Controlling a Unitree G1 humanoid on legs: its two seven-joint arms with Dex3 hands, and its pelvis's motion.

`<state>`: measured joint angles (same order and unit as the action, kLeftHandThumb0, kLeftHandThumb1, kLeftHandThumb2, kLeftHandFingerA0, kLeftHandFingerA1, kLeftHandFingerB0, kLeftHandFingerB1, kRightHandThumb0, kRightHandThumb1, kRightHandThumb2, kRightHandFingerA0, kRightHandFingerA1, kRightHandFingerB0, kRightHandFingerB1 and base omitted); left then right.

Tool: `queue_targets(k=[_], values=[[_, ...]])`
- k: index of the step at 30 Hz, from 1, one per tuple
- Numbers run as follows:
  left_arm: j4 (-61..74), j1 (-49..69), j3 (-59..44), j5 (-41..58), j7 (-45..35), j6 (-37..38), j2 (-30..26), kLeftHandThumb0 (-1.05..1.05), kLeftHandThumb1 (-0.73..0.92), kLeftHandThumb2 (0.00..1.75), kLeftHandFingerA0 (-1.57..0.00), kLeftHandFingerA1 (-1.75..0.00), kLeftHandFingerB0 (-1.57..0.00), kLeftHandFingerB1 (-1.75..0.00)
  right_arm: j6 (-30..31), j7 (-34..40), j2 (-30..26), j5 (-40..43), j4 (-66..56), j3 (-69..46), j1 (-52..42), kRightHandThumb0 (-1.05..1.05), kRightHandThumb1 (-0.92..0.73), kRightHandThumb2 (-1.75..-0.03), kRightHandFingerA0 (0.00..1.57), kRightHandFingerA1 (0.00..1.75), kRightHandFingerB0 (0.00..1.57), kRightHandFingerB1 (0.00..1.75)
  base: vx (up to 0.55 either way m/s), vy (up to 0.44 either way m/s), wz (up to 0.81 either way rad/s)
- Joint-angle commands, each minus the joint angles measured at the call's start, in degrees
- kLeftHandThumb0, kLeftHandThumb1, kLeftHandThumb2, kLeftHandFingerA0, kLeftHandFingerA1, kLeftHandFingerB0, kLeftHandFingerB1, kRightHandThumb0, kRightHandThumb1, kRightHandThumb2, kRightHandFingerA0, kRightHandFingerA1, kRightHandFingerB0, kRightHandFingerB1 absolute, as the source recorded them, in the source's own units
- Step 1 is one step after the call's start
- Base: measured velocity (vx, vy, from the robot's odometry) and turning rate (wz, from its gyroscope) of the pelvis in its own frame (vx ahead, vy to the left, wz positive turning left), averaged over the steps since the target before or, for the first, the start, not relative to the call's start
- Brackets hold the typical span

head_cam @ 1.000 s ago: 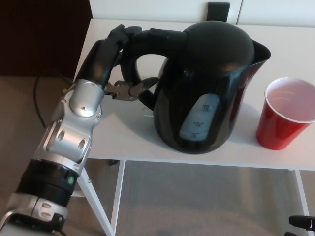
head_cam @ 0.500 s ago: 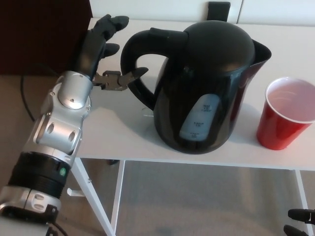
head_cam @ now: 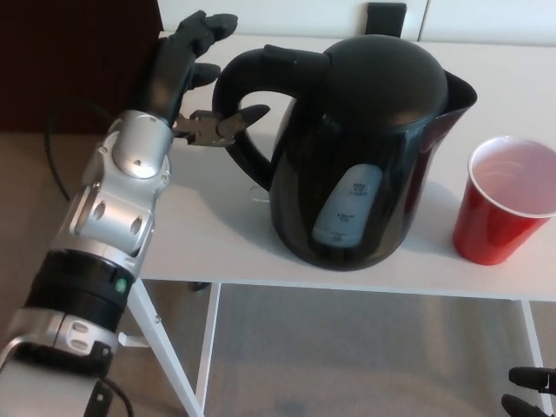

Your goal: The robot walk towards a table in front and uses its left hand to pick up the pot from the base and pour water to the cup on the right hand side

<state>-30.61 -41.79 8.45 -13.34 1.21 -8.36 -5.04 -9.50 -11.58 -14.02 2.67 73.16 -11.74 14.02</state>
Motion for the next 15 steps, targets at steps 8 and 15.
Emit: queue_targets(k=[8, 15], values=[[-4.4, -2.8, 0.6, -0.9, 2.4, 1.5, 1.9, -0.51, 0.47, 0.55, -0.46, -0.4, -0.29, -0.31, -0.1, -0.6, -0.6, 0.6, -0.2, -0.9, 0.9, -0.49, -0.25, -0.55, 0.95, 0.81, 0.79, 0.65, 0.0, 0.0, 0.0], [-6.7, -4.9, 2.5, -1.6, -0.8, 0.5, 1.6, -0.47, 0.51, 0.78, -0.93, -0.87, -0.2, -0.41, 0.0, 0.2, -0.6, 0.4, -0.2, -0.9, 1.3, -0.44, -0.26, -0.56, 0.96, 0.8, 0.77, 0.65, 0.0, 0.0, 0.0]])
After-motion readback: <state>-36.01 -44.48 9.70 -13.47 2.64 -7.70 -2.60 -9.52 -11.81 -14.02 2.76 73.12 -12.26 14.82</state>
